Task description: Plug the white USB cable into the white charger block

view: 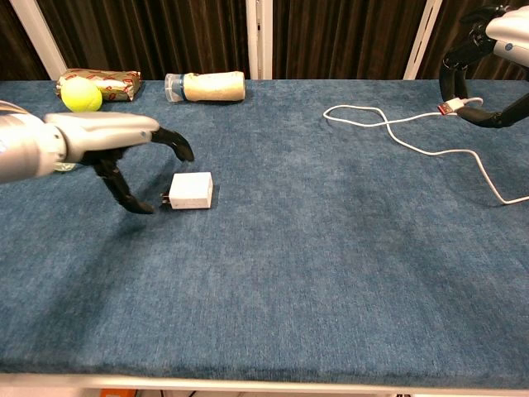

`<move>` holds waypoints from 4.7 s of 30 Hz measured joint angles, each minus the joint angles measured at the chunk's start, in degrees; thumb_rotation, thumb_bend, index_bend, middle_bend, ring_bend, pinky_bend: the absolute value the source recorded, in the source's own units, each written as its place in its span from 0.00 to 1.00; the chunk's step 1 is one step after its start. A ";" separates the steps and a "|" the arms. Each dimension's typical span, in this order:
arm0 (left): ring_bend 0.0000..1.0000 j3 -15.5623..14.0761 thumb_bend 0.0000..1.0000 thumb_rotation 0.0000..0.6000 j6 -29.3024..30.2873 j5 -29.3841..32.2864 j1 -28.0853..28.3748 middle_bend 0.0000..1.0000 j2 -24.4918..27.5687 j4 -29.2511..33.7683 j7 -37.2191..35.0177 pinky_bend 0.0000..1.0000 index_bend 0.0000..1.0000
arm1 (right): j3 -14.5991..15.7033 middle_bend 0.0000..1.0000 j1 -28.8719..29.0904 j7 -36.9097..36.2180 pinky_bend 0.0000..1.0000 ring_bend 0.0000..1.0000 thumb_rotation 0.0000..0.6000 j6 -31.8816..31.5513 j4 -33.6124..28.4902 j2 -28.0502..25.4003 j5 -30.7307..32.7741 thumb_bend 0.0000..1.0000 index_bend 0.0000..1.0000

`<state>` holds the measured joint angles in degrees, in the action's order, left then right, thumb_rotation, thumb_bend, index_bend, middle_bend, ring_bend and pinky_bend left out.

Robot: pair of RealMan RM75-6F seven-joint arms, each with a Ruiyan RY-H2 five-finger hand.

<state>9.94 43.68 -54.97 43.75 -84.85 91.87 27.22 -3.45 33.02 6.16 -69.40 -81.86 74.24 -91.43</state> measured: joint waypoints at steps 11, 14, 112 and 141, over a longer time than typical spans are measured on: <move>0.06 -2.07 0.20 1.00 0.90 7.26 5.16 0.17 -2.79 -0.09 3.55 0.00 0.25 | 0.40 0.53 -1.19 -2.59 0.06 0.28 1.00 -0.78 2.02 0.34 -0.16 0.44 0.65; 0.08 -2.32 0.20 1.00 1.75 7.51 5.70 0.20 -3.24 -0.61 3.56 0.00 0.27 | 0.45 0.53 -1.40 -3.10 0.06 0.28 1.00 -0.86 2.54 0.51 -0.15 0.44 0.65; 0.38 7.28 0.22 0.88 30.06 30.66 19.12 0.52 -12.31 8.09 24.25 0.09 0.54 | -14.44 0.53 21.84 32.40 0.04 0.29 1.00 8.68 -8.75 24.88 51.30 0.47 0.67; 0.38 7.90 0.22 0.88 30.87 31.35 19.97 0.52 -13.93 7.36 26.60 0.09 0.54 | -13.69 0.52 23.18 31.00 0.02 0.29 1.00 8.66 -8.03 25.44 53.51 0.47 0.67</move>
<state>17.84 74.55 -23.62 63.72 -98.78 99.23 53.82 -17.14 56.20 37.16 -60.74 -89.89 99.68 -37.92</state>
